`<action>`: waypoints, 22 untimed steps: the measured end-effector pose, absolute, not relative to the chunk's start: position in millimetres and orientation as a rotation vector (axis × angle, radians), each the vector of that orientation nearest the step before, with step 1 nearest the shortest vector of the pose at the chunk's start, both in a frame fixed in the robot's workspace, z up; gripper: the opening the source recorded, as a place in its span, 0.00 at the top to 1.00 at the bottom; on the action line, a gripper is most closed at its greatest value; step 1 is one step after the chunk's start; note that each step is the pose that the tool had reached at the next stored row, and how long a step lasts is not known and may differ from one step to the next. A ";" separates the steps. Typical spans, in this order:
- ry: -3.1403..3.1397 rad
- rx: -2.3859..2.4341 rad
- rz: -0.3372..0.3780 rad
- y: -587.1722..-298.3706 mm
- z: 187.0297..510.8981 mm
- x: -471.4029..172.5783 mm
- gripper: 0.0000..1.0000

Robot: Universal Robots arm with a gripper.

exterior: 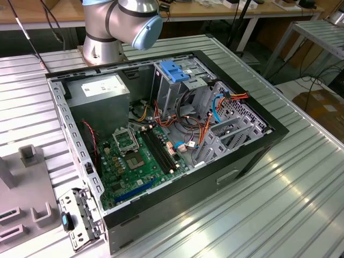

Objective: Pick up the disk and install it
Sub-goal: 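Reach for the disk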

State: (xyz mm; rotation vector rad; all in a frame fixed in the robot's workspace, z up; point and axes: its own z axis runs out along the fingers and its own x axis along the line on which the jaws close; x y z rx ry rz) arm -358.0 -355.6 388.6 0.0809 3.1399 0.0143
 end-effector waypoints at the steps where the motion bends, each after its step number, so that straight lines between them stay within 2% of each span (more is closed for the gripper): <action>1: 3.144 0.078 0.013 -355.6 387.6 -362.3 0.89; 22: 3.149 -0.075 0.012 -359.9 378.5 -415.6 0.89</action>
